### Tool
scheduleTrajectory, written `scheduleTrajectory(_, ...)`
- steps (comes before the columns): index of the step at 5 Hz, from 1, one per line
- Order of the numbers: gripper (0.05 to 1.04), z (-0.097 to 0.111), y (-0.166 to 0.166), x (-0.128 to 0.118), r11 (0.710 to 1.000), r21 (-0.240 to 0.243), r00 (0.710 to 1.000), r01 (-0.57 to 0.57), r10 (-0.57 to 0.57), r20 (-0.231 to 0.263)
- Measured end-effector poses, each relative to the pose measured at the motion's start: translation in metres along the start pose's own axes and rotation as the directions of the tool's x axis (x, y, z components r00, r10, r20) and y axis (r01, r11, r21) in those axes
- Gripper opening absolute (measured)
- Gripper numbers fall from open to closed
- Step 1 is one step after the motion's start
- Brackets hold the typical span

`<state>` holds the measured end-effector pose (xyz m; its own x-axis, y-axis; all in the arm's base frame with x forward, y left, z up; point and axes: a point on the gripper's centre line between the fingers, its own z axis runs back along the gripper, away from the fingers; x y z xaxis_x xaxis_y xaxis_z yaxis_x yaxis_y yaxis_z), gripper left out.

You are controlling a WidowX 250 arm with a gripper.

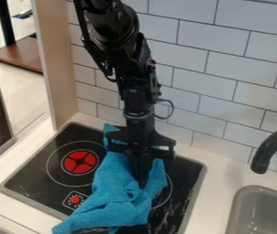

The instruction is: Fold the cloth from left to right

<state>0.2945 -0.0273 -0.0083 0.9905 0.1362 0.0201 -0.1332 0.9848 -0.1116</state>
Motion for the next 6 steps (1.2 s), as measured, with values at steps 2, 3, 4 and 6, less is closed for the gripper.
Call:
scheduleTrajectory(2,0.505,-0.008,0.002,-0.016,1.000,-0.005,0.999,-0.026,0.026,-0.031)
scheduleTrajectory(3,0.816,-0.002,0.003,-0.017,1.000,-0.009,1.000,-0.019,0.019,-0.013)
scheduleTrajectory(4,1.016,0.000,0.003,-0.018,1.000,-0.005,1.000,-0.014,0.014,0.005)
scheduleTrajectory(6,0.999,0.017,0.002,-0.021,1.000,-0.010,0.999,-0.016,0.016,0.030)
